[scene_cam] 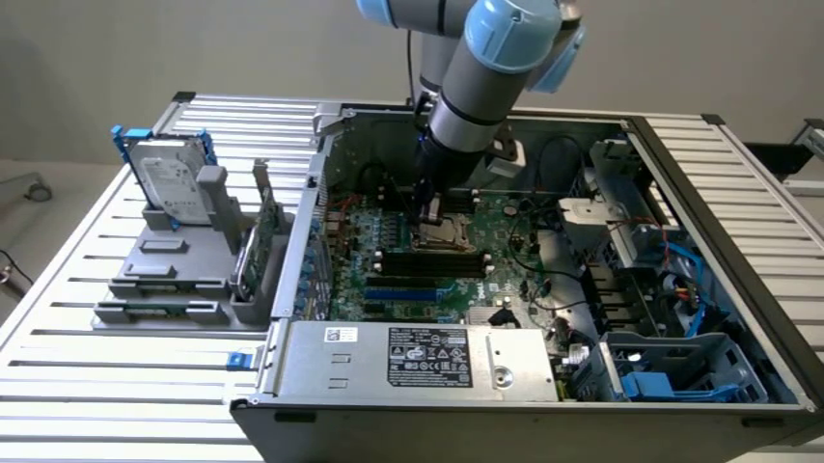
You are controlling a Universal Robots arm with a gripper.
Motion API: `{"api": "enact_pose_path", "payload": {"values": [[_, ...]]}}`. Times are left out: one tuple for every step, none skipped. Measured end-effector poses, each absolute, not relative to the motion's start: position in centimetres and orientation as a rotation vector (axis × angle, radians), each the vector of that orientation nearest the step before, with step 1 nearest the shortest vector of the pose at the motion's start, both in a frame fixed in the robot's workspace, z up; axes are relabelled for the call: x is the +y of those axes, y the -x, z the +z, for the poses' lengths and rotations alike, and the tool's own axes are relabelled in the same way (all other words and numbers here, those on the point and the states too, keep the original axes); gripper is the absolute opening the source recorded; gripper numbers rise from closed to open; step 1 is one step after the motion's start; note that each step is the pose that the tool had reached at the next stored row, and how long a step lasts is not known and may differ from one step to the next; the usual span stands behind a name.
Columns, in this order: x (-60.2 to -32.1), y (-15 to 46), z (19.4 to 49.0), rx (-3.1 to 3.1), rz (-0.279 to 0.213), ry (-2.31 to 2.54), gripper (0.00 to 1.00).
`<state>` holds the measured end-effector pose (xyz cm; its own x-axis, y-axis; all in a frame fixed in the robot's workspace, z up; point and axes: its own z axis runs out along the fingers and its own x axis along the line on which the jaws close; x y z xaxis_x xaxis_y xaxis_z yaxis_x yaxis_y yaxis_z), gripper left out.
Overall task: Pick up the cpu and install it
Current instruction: 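Close the cpu cover, then install the first cpu locking lever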
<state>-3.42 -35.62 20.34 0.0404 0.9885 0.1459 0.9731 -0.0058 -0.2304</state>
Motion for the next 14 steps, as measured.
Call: {"api": "enact_pose_path", "payload": {"values": [[-35.6,3.5,20.4,-2.005,0.082,2.053,0.11],[-35.6,3.5,20.5,-2.005,0.082,2.053,0.11],[-35.6,3.6,20.6,-2.004,0.081,2.053,0.11],[-35.6,3.7,20.7,-2.003,0.080,2.053,0.11],[-35.6,3.8,20.8,-2.003,0.079,2.053,0.11],[-35.6,3.9,20.9,-2.002,0.078,2.053,0.11],[-35.6,4.1,20.9,-2.001,0.077,2.053,0.11],[-35.6,4.3,21.0,-2.000,0.076,2.053,0.11],[-35.6,4.4,21.1,-1.999,0.075,2.053,0.11],[-35.6,4.6,21.1,-1.998,0.074,2.053,0.11],[-35.6,4.8,21.2,-1.997,0.072,2.053,0.11],[-35.6,5.0,21.2,-1.996,0.071,2.053,0.11],[-35.6,5.2,21.3,-1.994,0.070,2.054,0.11],[-35.6,5.4,21.3,-1.992,0.070,2.055,0.11]]}}
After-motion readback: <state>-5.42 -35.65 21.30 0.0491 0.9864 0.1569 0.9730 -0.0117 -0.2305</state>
